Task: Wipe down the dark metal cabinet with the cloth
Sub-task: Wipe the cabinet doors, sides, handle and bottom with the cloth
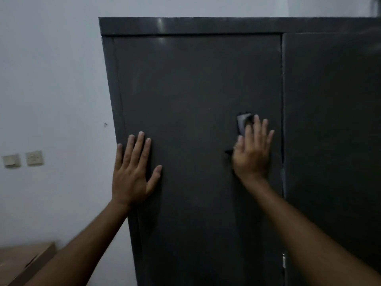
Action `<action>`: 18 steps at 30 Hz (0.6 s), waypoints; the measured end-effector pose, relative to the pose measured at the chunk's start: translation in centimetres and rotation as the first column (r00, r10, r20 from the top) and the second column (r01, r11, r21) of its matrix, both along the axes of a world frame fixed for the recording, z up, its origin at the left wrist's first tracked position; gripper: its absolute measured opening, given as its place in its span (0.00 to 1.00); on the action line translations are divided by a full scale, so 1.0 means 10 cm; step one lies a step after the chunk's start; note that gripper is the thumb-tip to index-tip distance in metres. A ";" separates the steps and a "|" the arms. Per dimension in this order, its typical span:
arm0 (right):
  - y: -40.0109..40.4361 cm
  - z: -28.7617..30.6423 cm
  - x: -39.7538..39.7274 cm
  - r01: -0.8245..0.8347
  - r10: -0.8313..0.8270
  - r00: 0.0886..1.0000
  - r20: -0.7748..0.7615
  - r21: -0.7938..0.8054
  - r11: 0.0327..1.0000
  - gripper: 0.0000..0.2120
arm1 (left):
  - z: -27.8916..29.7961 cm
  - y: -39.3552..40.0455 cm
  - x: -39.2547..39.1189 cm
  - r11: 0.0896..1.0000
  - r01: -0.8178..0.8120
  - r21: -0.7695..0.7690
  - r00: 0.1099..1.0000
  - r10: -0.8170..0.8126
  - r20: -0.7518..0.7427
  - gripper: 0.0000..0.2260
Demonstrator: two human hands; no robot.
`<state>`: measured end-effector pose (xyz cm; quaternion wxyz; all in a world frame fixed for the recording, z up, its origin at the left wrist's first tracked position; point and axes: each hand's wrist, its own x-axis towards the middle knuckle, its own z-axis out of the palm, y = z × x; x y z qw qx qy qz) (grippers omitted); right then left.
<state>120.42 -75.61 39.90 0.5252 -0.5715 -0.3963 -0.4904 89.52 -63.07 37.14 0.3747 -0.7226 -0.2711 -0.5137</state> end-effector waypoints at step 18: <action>-0.04 -0.72 0.13 -0.117 0.262 0.850 0.458 -0.320 0.940 0.24 | 0.04 -0.33 0.77 0.999 -0.050 0.014 0.996 0.051 -0.075 0.32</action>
